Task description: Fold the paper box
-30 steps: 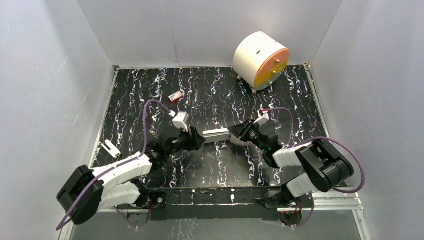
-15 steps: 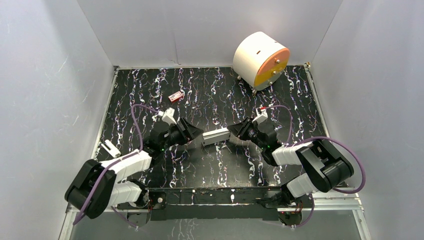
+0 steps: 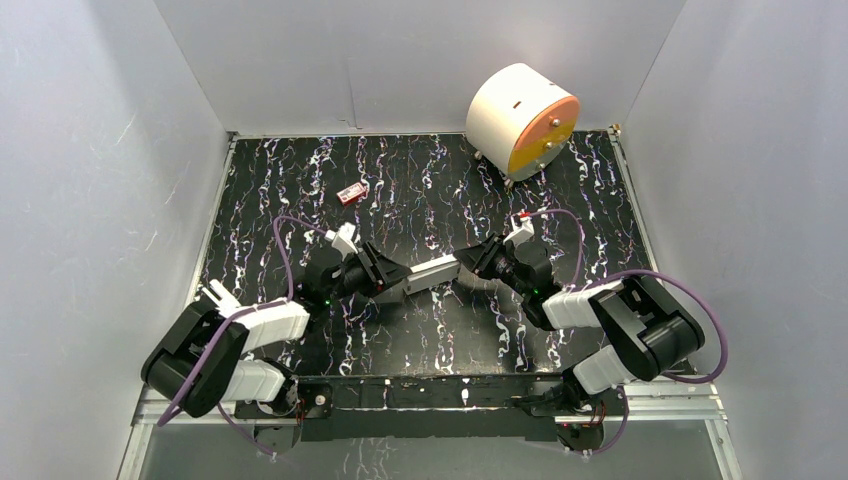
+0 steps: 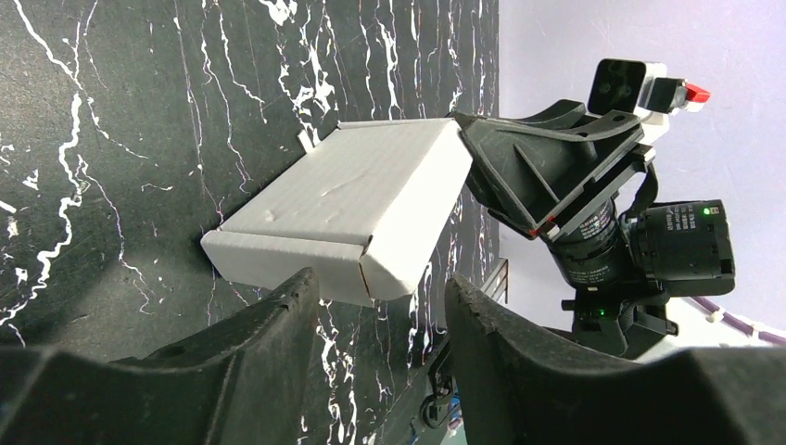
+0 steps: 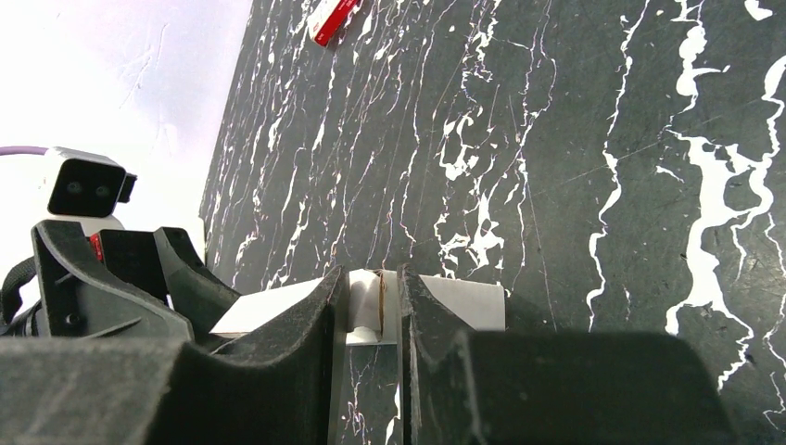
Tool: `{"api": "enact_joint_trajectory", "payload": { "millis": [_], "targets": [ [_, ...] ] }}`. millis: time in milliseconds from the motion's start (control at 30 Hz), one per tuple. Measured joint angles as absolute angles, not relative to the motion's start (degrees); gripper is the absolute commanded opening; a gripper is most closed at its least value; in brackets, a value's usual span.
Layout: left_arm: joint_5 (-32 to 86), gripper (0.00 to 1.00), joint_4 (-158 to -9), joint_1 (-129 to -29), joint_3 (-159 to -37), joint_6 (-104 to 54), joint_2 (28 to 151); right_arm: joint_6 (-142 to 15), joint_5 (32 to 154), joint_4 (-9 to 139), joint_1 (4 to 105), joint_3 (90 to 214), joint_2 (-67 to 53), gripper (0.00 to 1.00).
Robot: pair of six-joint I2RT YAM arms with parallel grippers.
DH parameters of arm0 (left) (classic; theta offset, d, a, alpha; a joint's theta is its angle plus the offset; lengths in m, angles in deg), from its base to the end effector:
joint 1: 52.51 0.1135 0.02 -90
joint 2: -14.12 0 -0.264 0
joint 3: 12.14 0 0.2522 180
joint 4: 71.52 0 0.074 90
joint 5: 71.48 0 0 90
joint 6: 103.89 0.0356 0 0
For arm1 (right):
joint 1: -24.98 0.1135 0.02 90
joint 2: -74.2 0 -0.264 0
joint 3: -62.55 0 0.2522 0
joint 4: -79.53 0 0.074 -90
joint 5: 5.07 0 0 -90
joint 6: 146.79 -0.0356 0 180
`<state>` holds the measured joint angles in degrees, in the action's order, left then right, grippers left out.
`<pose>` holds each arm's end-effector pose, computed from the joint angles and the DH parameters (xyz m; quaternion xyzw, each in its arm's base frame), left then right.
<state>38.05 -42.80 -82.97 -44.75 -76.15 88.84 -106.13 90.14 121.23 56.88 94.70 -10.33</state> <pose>0.2027 -0.1330 0.1741 -0.1108 0.7726 -0.5339 0.3253 0.2159 0.1382 0.1563 0.0879 0.7646 0.4416 0.4612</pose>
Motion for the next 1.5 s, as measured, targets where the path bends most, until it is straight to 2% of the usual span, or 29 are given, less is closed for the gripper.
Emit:
{"api": "enact_joint_trajectory", "payload": {
  "millis": [600,933,1100,1500],
  "targets": [
    [40.3,0.21,-32.7,-82.5,-42.5,-78.0,96.8,-106.1,90.3,126.5,56.9,93.5,-12.9,0.26],
    [38.7,0.15,-30.3,-82.5,-42.8,-74.4,98.7,-105.9,89.6,126.5,56.8,91.9,-11.4,0.23],
    [36.8,0.13,-34.2,-82.3,-44.2,-71.3,97.3,-106.2,91.0,125.5,55.8,92.1,-11.5,0.27],
    [38.4,0.11,-34.9,-80.3,-45.8,-69.9,98.3,-104.9,97.6,126.1,53.0,95.4,-16.7,0.27]
  ]
}}
